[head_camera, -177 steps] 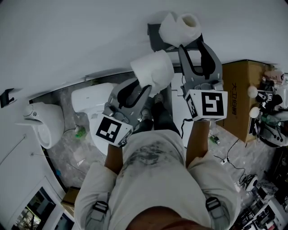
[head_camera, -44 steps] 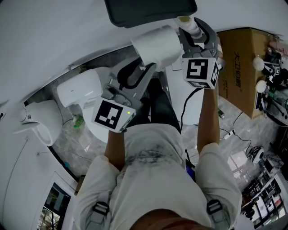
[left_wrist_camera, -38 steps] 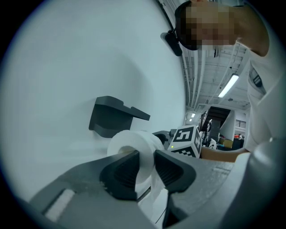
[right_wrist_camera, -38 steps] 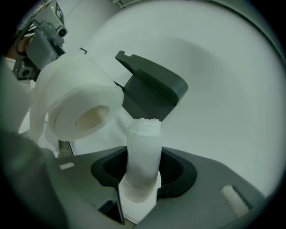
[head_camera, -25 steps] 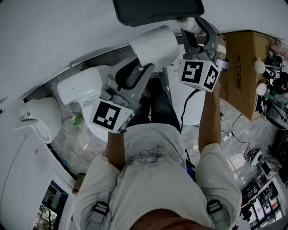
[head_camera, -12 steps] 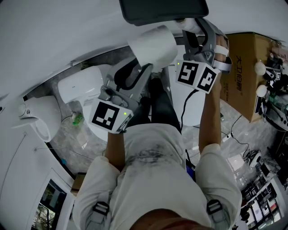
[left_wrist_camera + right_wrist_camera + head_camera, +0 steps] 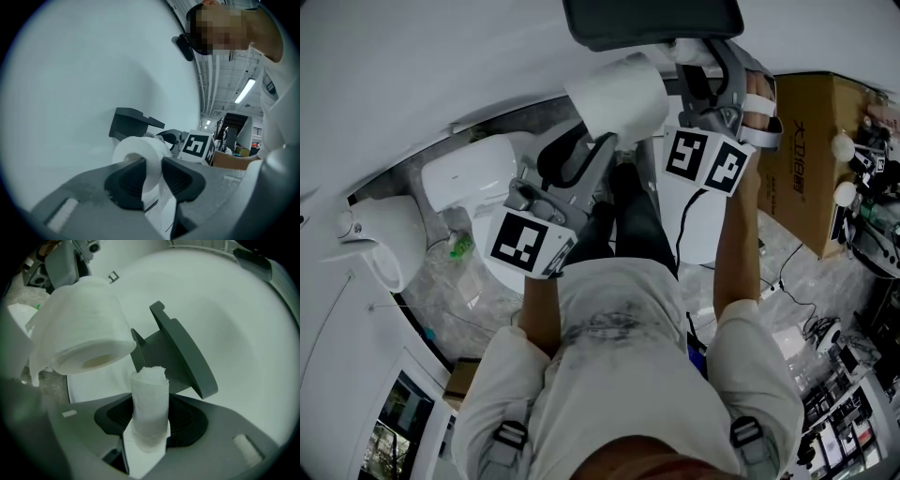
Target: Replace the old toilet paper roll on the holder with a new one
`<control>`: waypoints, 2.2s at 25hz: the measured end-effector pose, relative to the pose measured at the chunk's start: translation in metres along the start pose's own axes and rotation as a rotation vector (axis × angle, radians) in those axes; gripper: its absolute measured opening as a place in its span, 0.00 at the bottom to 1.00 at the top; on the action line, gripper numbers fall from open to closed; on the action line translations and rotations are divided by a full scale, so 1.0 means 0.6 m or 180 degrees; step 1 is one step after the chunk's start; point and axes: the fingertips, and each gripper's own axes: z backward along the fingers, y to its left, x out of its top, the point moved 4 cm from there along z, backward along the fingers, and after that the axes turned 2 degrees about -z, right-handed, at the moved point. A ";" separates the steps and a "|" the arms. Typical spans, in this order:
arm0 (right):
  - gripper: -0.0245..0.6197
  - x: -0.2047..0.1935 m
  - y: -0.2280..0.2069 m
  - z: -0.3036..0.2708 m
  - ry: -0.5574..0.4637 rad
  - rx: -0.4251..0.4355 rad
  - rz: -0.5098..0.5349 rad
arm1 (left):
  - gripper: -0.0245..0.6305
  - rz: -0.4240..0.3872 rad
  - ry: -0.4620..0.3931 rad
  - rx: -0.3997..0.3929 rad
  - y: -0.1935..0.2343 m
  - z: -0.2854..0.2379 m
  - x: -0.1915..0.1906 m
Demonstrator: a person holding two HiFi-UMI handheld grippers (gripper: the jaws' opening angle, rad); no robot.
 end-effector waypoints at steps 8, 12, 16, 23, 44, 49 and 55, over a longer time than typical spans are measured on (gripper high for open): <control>0.37 0.021 0.008 0.002 -0.0122 0.0000 0.0054 | 0.23 0.0009 -0.0006 0.0044 0.003 0.009 -0.003; 0.38 0.048 0.015 0.004 -0.0198 0.0023 0.0092 | 0.23 0.0011 -0.0021 0.0069 0.010 0.024 0.002; 0.38 0.060 0.024 0.002 -0.0255 0.0055 0.0116 | 0.23 0.0016 -0.0030 0.0096 0.016 0.029 0.001; 0.39 0.064 0.032 -0.001 -0.0302 0.0103 0.0152 | 0.23 0.0031 -0.0038 0.0132 0.017 0.031 -0.002; 0.49 0.077 0.053 0.003 -0.0293 0.0242 0.0133 | 0.23 0.0020 -0.0072 0.0201 0.017 0.059 -0.002; 0.56 0.083 0.060 0.019 -0.0273 0.0280 0.0111 | 0.23 0.0019 -0.0091 0.0216 0.012 0.076 0.001; 0.61 0.085 0.067 0.046 -0.0252 0.0300 0.0093 | 0.23 -0.0034 -0.0131 0.0197 0.000 0.095 0.006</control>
